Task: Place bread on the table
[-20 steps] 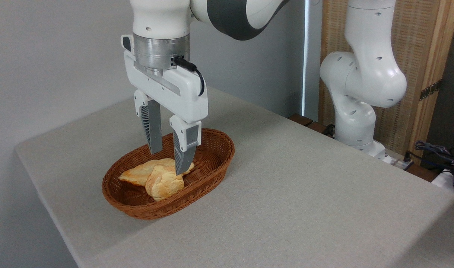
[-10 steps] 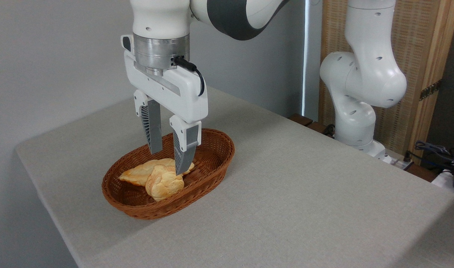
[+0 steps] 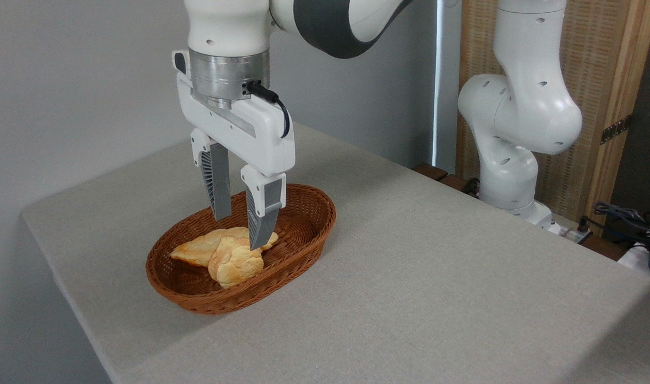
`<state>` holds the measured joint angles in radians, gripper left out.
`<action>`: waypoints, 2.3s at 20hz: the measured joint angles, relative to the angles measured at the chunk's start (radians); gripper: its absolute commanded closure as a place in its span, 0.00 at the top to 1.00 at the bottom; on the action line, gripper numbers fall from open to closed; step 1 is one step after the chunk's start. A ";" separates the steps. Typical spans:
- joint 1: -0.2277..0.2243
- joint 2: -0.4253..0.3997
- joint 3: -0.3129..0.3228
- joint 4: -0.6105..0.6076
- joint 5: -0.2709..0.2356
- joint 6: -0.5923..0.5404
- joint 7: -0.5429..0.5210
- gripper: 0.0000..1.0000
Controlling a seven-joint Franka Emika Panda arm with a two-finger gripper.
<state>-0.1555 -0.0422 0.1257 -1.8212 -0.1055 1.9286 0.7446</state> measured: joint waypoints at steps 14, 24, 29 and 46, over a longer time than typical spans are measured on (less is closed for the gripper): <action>-0.114 0.088 -0.015 -0.065 0.000 0.068 0.040 1.00; -0.128 0.121 -0.026 -0.091 0.000 0.120 0.045 0.41; -0.128 0.125 -0.027 -0.091 0.000 0.163 0.046 0.36; -0.128 0.125 -0.026 -0.091 0.000 0.166 0.059 0.36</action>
<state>-0.2837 0.0827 0.0992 -1.9125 -0.1055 2.0943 0.8033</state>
